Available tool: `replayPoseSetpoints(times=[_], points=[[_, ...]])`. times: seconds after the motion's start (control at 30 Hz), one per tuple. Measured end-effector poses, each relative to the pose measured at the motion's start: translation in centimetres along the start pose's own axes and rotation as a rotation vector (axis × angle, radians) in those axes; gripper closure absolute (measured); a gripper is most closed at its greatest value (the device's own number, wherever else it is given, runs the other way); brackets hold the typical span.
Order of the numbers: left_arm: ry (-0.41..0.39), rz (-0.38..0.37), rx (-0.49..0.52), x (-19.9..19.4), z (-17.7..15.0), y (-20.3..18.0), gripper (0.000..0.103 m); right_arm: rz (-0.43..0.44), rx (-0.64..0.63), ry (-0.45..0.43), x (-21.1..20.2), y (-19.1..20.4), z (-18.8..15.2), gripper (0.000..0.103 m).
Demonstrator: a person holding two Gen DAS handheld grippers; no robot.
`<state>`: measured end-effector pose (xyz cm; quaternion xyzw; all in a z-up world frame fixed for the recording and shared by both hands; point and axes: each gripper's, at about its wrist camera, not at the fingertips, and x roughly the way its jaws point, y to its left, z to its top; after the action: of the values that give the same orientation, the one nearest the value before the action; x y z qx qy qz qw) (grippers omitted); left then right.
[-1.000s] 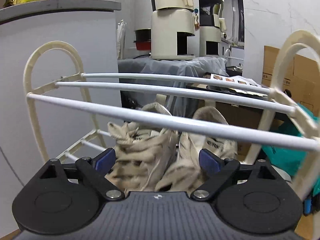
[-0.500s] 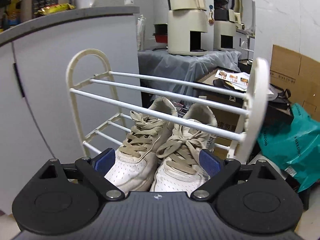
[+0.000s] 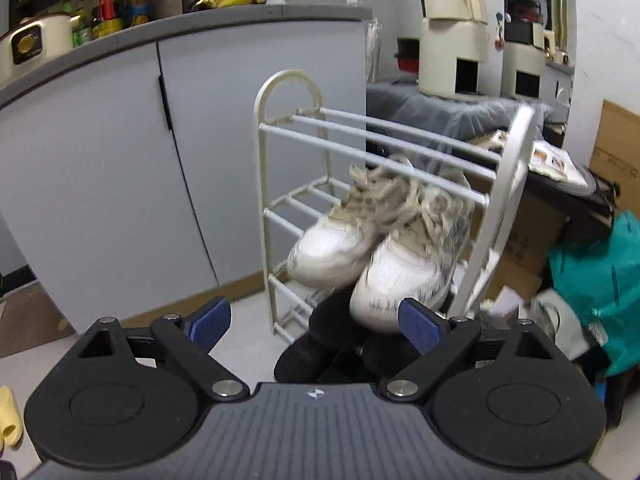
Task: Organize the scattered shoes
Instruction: 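Withdraw the right gripper from the wire rack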
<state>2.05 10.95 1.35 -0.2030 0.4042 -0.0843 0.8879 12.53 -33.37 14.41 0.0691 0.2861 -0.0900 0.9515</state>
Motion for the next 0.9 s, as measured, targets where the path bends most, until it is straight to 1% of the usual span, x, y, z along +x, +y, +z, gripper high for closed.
replayPoseSetpoints(times=[0.03,0.1,0.13,0.2,0.27,0.3,0.33,0.37,0.4,0.47,0.53,0.57,0.67,0.7,0.73,0.8,0.9], points=[[0.002,0.003,0.008,0.0,-0.1,-0.1,0.003,0.002,0.007,-0.016,-0.8,0.0,-0.3,0.009],[0.011,0.005,0.013,0.2,-0.2,-0.3,0.003,0.025,0.018,-0.006,-1.6,0.0,-0.7,0.009],[0.015,0.006,0.016,0.3,-0.3,-0.3,0.003,0.05,0.029,0.004,-2.0,-0.2,-1.1,0.009],[0.022,0.004,0.026,0.5,-0.3,-0.5,0.003,0.061,0.049,0.007,-2.5,-0.5,-1.7,0.009],[0.024,0.013,0.039,0.7,-0.4,-0.7,0.003,0.045,0.071,-0.009,-3.0,-0.6,-2.8,0.009],[0.027,0.016,0.042,0.8,-0.4,-0.7,0.003,-0.007,0.13,-0.036,-3.5,-1.0,-4.1,0.009],[0.031,0.015,0.041,0.9,-0.4,-0.7,0.003,-0.031,0.151,-0.027,-3.4,-1.1,-4.8,0.009],[0.034,0.012,0.039,1.0,-0.3,-0.7,0.003,-0.036,0.155,-0.02,-3.2,-1.1,-5.0,0.009],[0.037,0.013,0.039,1.1,-0.3,-0.6,0.003,-0.045,0.155,0.014,-2.7,-0.7,-6.1,0.009],[0.046,0.021,0.043,1.5,-0.4,-0.6,0.003,-0.033,0.082,0.057,-1.8,0.7,-6.5,0.009],[0.052,0.027,0.046,1.8,-0.4,-0.5,0.003,-0.039,0.02,0.056,-1.5,2.0,-6.6,0.009],[0.055,0.03,0.046,2.0,-0.5,-0.4,0.003,-0.038,0.009,0.056,-1.6,2.6,-6.7,0.009],[0.048,0.05,0.035,2.7,-0.5,0.0,0.003,-0.001,0.003,0.08,-1.5,3.8,-7.3,0.009],[0.052,0.068,0.017,3.2,-0.6,0.3,0.003,0.033,-0.013,0.106,-1.3,4.7,-7.5,0.009],[0.06,0.075,0.002,3.6,-0.6,0.5,0.003,0.07,-0.039,0.125,-1.3,5.7,-7.6,0.009],[0.073,0.087,-0.021,4.1,-0.7,0.9,0.003,0.097,-0.107,0.131,-1.4,7.4,-7.8,0.009],[0.066,0.112,-0.043,4.1,-0.7,1.2,0.003,0.133,-0.183,0.149,-1.4,9.1,-8.2,0.009]])
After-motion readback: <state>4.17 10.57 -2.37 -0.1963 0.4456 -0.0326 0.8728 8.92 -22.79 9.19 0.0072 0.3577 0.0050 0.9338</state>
